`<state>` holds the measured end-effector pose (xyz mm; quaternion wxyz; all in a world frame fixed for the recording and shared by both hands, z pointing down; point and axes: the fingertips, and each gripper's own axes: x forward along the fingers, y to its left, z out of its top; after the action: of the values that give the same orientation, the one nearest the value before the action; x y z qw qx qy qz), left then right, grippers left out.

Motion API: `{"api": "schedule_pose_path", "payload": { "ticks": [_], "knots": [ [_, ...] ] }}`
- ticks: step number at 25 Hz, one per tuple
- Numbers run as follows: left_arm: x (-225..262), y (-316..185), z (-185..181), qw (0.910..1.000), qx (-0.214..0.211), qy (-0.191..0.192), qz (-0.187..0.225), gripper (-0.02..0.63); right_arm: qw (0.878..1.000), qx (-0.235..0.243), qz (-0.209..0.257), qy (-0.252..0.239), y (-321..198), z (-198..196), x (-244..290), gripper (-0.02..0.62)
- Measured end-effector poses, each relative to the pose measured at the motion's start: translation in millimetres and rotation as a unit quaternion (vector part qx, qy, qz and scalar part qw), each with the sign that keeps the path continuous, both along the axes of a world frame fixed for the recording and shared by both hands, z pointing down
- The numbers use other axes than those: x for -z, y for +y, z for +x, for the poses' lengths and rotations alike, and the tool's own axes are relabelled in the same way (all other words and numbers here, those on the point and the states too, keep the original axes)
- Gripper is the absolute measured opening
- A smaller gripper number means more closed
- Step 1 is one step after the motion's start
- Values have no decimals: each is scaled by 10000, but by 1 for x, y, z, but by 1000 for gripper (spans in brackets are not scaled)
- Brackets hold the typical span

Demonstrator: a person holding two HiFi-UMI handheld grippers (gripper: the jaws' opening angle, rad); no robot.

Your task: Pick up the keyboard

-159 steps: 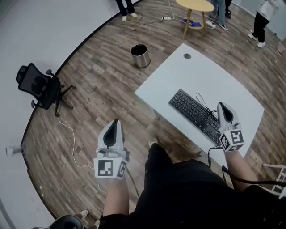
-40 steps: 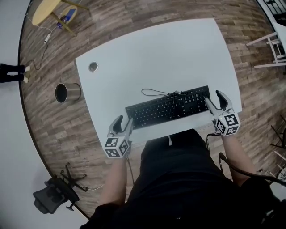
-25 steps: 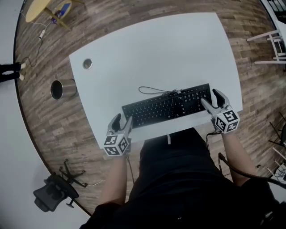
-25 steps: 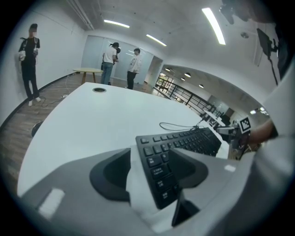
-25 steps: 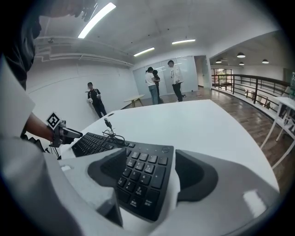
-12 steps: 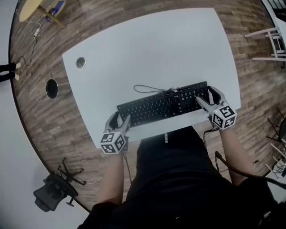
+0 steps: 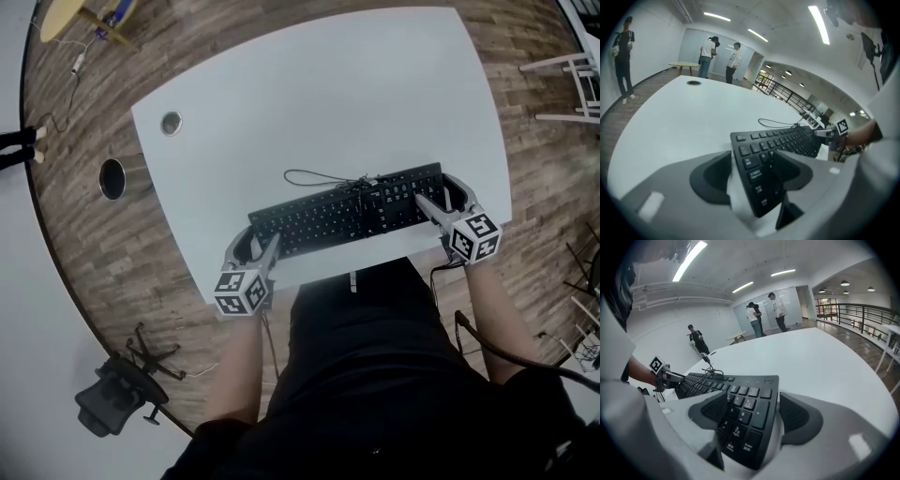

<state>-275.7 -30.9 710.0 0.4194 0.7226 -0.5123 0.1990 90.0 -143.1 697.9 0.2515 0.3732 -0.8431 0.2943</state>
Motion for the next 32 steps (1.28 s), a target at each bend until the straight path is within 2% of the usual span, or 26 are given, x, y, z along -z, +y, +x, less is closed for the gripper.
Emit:
{"api": "schedule_pose_path", "payload": {
  "ticks": [8,12,20,32],
  "knots": [
    [1,-2,1,9993,188,303,-133,295,9998,68,-167,-128,1,-3,-2,342],
    [0,-3,-2,9992,245,236,-192,250,9997,82,-181,-126,1,-4,-3,342],
    [0,-6,-3,9987,335,172,-352,242,9998,-32,-145,-167,2,-5,-3,337],
    [18,-14,-11,9989,450,12,-116,225,9994,-152,-21,-299,7,-10,6,333]
  ]
}}
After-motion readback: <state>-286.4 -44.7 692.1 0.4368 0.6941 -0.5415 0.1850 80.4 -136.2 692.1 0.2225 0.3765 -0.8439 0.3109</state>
